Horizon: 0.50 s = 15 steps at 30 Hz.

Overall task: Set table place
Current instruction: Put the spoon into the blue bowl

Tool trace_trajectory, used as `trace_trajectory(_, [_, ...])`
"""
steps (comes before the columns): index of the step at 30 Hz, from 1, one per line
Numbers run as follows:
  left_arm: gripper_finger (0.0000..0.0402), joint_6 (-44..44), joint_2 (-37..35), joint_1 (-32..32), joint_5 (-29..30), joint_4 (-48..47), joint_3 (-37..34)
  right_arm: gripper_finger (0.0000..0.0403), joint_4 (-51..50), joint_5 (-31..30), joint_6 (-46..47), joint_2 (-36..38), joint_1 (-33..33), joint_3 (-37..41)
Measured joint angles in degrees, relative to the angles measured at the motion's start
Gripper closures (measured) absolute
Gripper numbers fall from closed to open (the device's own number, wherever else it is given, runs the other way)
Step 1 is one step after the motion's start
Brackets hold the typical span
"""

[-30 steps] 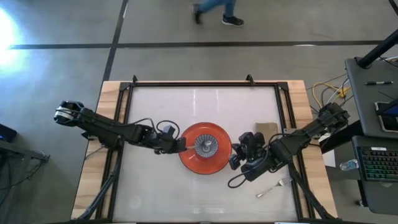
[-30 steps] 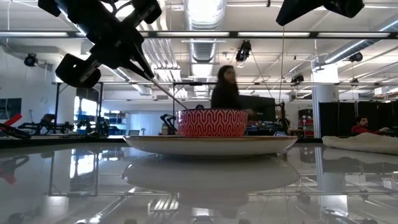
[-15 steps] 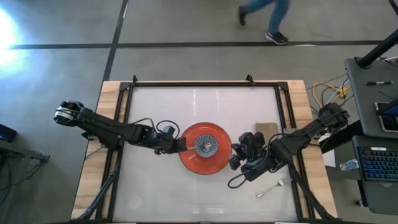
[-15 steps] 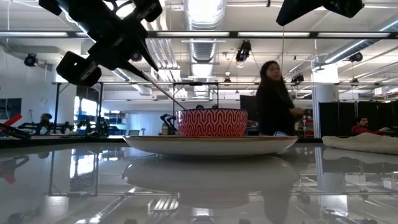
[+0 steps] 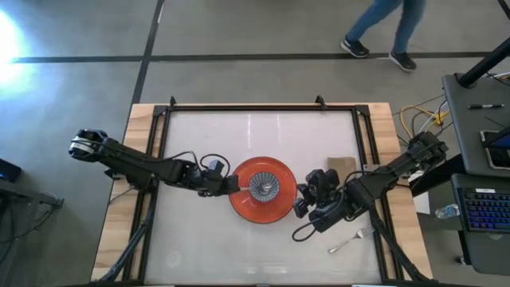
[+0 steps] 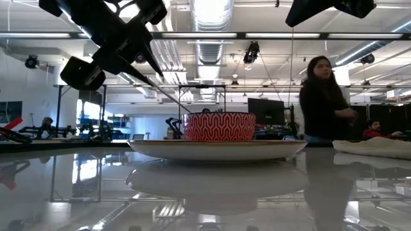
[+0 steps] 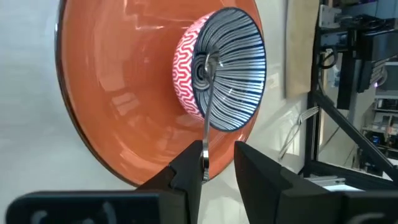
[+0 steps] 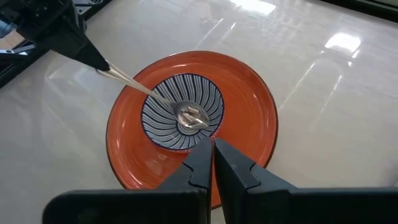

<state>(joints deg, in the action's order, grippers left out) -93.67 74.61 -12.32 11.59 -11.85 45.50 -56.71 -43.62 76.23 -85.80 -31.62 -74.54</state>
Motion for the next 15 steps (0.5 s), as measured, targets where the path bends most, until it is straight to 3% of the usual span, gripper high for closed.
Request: trace_trajectory(15, [0.0324, 0.01, 0.00, 0.00, 0.85, -1.76, -0.04, 0.0394, -0.06, 0.01, -0.42, -0.01, 0.02, 0.36])
